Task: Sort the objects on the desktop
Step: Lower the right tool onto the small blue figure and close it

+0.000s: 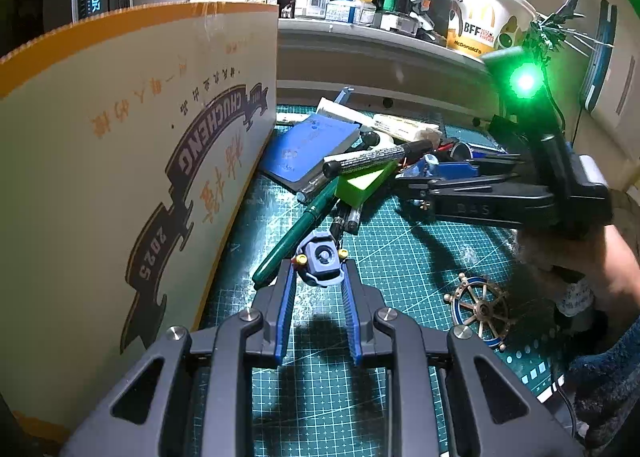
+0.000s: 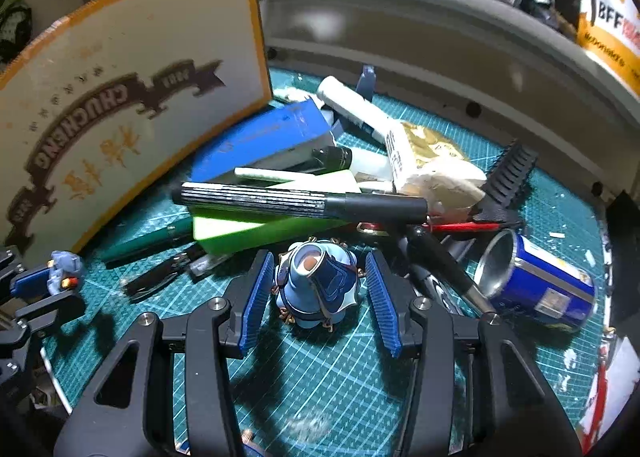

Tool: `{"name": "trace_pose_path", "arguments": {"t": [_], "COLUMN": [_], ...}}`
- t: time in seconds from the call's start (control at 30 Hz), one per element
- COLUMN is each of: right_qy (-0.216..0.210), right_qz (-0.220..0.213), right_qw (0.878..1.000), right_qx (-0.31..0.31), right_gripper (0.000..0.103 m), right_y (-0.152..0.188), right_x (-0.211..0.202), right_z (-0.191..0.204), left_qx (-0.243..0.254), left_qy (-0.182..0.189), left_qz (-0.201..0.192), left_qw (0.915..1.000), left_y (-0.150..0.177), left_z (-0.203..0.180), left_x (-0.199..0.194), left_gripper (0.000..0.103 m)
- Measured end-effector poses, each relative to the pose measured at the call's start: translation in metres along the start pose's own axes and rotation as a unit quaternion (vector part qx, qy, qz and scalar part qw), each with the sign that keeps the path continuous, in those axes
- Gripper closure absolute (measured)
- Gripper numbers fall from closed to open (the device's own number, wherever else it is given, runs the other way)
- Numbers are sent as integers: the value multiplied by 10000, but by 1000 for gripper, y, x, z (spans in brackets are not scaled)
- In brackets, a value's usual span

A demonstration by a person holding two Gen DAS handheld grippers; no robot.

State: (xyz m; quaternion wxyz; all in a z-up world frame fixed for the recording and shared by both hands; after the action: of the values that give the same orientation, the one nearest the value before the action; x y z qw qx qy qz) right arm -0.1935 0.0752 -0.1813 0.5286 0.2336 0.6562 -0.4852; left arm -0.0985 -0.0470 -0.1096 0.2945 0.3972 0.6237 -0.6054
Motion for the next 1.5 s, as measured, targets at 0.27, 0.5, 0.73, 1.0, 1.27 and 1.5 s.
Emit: {"name": "trace_pose_path", "arguments": {"t": [0.27,0.5,0.73,1.0,1.27,1.5], "right_qy": [-70,-86,-36,115,-53,415], "right_qz": [-266,-531,-778,-333,-310,-597], "right_qw": [9996,9984,9966,9991,9995,9925], "right_qx": [65,164,274,249,85,-985], "right_gripper": [58,58,75,97,85,38], "right_y": [13,28,50,73,76,28], "right_x": [-39,-73,-111,-113,-88,-49], "right_z": [0,-2,-6,-12,-16,6], "left_qx": [81,199,327,392,383,374], "left_qy": [3,3,47,92,122,122], "left_qz": [-137,-230,-313,-290,-237,-185], "left_qw": [9999,9995,9990,9988,9989,9991], "left_y": [-2,-1,0,1,1,0], "left_z": [-7,-16,-27,-33,-32,-32], "left_x": [-11,-20,-28,-27,-22,-18], "left_gripper": [80,80,80,80,80,80]}}
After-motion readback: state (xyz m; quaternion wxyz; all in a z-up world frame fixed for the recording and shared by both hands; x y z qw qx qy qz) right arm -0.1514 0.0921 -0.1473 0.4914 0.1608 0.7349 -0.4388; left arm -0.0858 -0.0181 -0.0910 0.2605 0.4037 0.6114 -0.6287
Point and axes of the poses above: each gripper's, at about its wrist camera, not at the fingertips, and x roughly the way its jaws point, z to its left, y to its underside, the point moved 3 cm from there along x, roughly the way its jaws point, and after that the axes turned 13 degrees about z, right-handed, at the moved point
